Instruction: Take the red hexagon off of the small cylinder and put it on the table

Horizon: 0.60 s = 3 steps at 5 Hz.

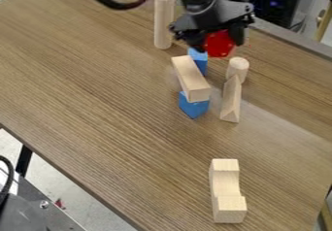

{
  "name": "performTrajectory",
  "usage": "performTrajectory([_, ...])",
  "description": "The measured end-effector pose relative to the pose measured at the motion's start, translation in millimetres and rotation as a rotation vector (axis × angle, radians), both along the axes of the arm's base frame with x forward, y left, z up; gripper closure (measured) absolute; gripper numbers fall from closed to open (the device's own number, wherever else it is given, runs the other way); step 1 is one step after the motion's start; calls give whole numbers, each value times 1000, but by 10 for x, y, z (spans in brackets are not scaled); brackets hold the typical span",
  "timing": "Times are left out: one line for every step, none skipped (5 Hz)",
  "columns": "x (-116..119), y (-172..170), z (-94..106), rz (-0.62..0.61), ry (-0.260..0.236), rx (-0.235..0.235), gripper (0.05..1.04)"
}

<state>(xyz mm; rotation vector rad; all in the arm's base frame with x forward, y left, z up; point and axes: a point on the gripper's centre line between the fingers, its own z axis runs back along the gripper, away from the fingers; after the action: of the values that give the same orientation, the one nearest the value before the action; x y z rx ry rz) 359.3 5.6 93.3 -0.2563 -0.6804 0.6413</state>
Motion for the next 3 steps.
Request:
performTrajectory([-134,178,100,157,17,1,274])
performTrajectory([-338,337,303,324,-5,-67,274])
performTrajectory([-550,491,427,438,-11,-57,274])
